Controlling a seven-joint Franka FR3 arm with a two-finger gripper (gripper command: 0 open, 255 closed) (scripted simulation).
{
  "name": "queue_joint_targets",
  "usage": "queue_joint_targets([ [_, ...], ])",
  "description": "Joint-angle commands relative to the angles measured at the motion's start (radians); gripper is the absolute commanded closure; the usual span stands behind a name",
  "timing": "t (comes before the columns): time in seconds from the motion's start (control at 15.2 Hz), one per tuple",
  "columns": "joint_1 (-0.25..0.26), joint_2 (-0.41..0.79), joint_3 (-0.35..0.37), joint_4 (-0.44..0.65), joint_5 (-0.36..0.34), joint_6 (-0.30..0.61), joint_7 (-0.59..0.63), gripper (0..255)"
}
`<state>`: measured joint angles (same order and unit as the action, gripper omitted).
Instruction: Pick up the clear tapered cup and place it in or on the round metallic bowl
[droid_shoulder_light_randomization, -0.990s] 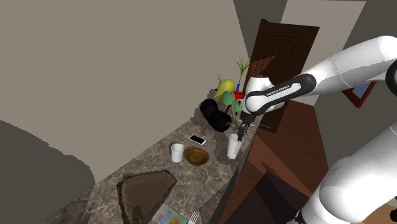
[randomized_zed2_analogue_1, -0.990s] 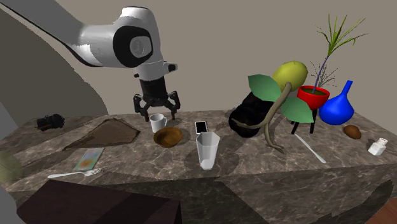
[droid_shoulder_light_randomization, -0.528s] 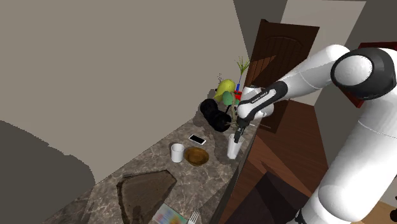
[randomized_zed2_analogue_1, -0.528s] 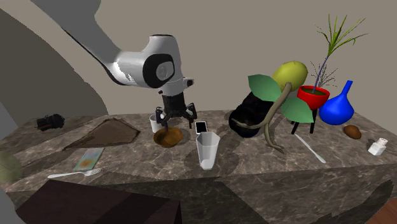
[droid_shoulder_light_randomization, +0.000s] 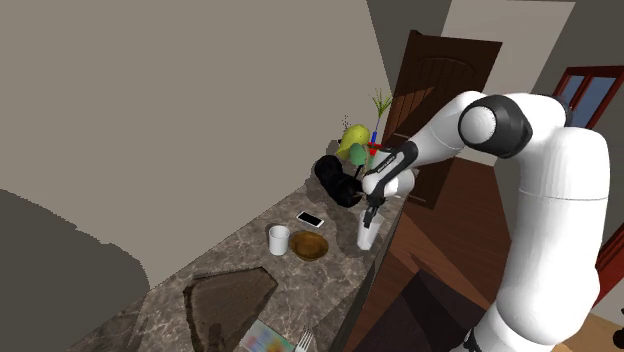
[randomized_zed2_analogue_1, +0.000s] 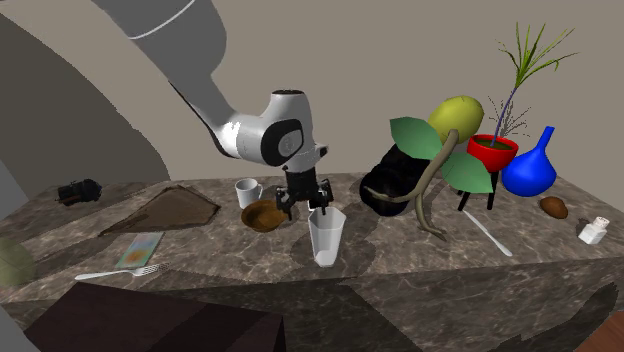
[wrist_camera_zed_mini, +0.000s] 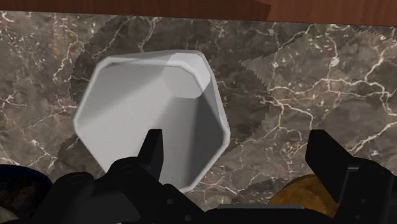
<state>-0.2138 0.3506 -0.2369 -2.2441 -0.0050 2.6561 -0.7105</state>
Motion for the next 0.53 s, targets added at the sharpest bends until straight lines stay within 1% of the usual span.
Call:
queue_joint_targets([
  [0.0,-0.012,0.046,0.008,0.029,0.012,0.019,-0.014,0],
  [0.4,-0.033,0.133,0.027,0.051,0.035,0.084,-0.030,0],
  [0.46,-0.033,0.133,0.027,0.050,0.035,0.084,-0.030,0],
])
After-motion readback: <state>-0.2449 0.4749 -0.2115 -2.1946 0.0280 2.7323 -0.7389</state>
